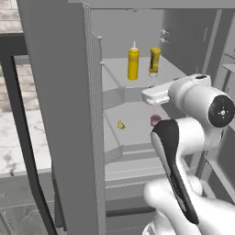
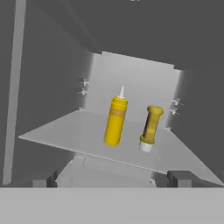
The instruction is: Place the mustard and mustard from the counter to the top shelf of the fridge. If the existing items in the fridge are on the top shelf, move them to other shelves.
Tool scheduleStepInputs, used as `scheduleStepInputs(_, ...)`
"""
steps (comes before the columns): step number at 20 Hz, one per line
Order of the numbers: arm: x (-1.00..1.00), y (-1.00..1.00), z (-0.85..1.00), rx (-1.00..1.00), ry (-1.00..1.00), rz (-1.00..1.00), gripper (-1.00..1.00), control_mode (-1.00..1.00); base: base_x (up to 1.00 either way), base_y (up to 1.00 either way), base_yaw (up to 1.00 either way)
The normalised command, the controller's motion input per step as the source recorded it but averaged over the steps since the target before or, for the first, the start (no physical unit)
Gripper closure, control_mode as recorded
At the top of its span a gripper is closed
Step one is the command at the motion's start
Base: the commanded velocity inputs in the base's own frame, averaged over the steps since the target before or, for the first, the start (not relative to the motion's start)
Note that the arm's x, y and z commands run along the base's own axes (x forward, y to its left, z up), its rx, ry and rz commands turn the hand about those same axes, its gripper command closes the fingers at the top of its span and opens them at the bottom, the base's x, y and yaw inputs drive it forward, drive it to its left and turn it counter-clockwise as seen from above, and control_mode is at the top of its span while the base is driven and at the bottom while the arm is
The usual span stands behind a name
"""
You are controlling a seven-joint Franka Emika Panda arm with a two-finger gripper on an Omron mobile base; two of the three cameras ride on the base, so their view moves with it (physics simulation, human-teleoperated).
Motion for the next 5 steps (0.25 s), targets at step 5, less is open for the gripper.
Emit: scheduleStepInputs(5,-1.00,0.03,0.01,-0.01,-0.06,0.00,-1.00,-1.00,0.00,0.00,0.00)
